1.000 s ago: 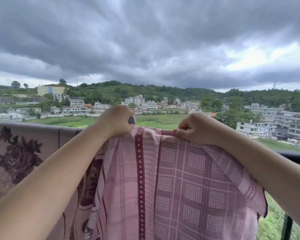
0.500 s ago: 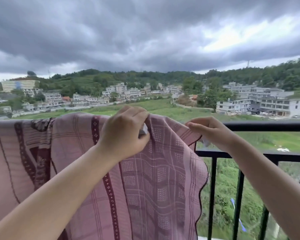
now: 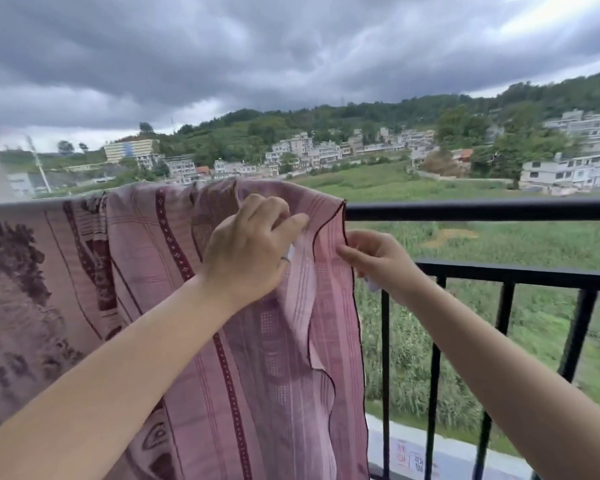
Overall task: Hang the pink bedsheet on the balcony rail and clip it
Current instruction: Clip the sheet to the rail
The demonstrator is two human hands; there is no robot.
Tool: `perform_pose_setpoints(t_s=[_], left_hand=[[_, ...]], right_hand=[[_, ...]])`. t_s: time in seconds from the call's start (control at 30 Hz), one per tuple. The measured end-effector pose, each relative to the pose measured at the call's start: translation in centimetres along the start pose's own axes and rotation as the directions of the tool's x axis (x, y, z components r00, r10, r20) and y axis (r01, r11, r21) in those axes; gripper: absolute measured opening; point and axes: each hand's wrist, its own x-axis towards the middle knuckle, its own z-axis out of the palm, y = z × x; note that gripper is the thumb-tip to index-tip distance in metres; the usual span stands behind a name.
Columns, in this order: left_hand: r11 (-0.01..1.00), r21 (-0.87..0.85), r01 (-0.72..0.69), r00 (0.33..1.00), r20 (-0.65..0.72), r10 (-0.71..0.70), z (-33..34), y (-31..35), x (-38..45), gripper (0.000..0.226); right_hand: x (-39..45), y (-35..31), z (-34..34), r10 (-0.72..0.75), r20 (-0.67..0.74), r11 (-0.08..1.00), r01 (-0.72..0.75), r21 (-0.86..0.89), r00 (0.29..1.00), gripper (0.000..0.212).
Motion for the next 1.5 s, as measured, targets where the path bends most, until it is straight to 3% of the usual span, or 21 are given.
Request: perform_pose_setpoints(t_s=[0.13, 0.2, 0.27, 0.33, 0.4, 0.47, 0.57, 0.67, 0.77, 0.83, 0.87, 0.97, 1.1, 1.2, 1.3, 1.4, 1.5], left_hand=[[0.988, 0.006, -0.155, 0.977, 0.148, 0.152, 0.7, 2.3, -3.2, 0.04], [0.979, -0.016, -0.204, 0.933, 0.3, 0.199, 1.1, 3.4, -4.9, 0.049], [0.968, -0.004, -0.249, 0.854, 0.47, 0.222, 1.2, 4.4, -5.9, 0.057], [0.971, 0.037, -0.235, 0.759, 0.631, 0.16, 1.9, 5.7, -6.4, 0.052], [0.945, 0.056, -0.322, 0.678, 0.71, 0.19, 2.1, 6.9, -6.5, 0.035], [0.901, 0.08, -0.427, 0.655, 0.714, 0.247, 2.0, 7.8, -6.4, 0.028], [0.878, 0.026, -0.477, 0.655, 0.677, 0.336, 2.8, 8.1, -6.6, 0.018], [0.842, -0.06, -0.537, 0.646, 0.612, 0.456, 3.7, 7.9, -6.8, 0.024], [0.755, -0.145, -0.639, 0.559, 0.587, 0.585, 4.6, 7.7, -6.8, 0.045], [0.721, -0.117, -0.683, 0.47, 0.685, 0.557, 4.9, 8.0, -6.3, 0.02], [0.709, -0.095, -0.698, 0.452, 0.71, 0.54, 5.3, 8.1, -6.3, 0.021], [0.73, -0.053, -0.682, 0.468, 0.735, 0.49, 5.2, 8.9, -5.9, 0.025], [0.768, -0.173, -0.617, 0.479, 0.691, 0.541, 4.5, 9.2, -4.5, 0.031], [0.854, -0.229, -0.466, 0.486, 0.74, 0.464, 4.4, 9.5, -3.6, 0.011], [0.927, -0.192, -0.323, 0.429, 0.843, 0.324, 5.0, 9.4, -3.0, 0.024], [0.951, -0.185, -0.248, 0.422, 0.863, 0.278, 5.0, 9.7, -2.8, 0.024], [0.974, -0.172, -0.15, 0.438, 0.871, 0.221, 5.1, 10.0, -3.0, 0.022]], right_hand=[[-4.1, 5.4, 2.2, 0.137, 0.203, 0.988, -0.118, -0.104, 0.97, 0.052], [-5.3, 8.2, 3.6, 0.144, 0.176, 0.98, -0.115, -0.164, 0.974, 0.077], [-6.0, 10.5, 4.7, 0.156, 0.189, 0.983, -0.133, -0.128, 0.969, 0.088], [-6.8, 12.5, 5.9, 0.184, 0.292, 0.981, -0.195, 0.012, 0.939, 0.077], [-8.1, 13.9, 7.2, 0.228, 0.335, 0.964, -0.261, 0.057, 0.914, 0.058], [-9.5, 14.8, 8.9, 0.255, 0.301, 0.955, -0.287, 0.067, 0.919, 0.04], [-10.8, 15.5, 11.3, 0.255, 0.163, 0.966, -0.258, -0.002, 0.953, 0.016], [-11.6, 15.8, 12.3, 0.231, -0.022, 0.972, -0.232, -0.04, 0.973, 0.034], [-12.4, 15.8, 12.4, 0.221, -0.107, 0.973, -0.226, -0.041, 0.969, 0.049], [-12.9, 15.8, 12.0, 0.221, -0.114, 0.973, -0.227, -0.042, 0.968, 0.046], [-13.0, 15.9, 11.8, 0.209, -0.109, 0.975, -0.215, -0.05, 0.972, 0.041], [-13.6, 16.2, 10.9, 0.177, -0.117, 0.98, -0.185, -0.066, 0.977, 0.034], [-14.0, 16.4, 9.6, 0.138, -0.152, 0.981, -0.156, -0.112, 0.979, 0.032], [-14.4, 16.3, 8.2, 0.167, -0.093, 0.981, -0.175, -0.083, 0.982, 0.024], [-15.4, 15.7, 5.7, 0.305, -0.001, 0.951, -0.304, 0.052, 0.953, 0.049], [-16.5, 15.1, 3.6, 0.386, 0.037, 0.886, -0.382, 0.262, 0.922, 0.032], [-16.7, 14.6, 2.7, 0.388, 0.075, 0.873, -0.392, 0.291, 0.919, 0.009]])
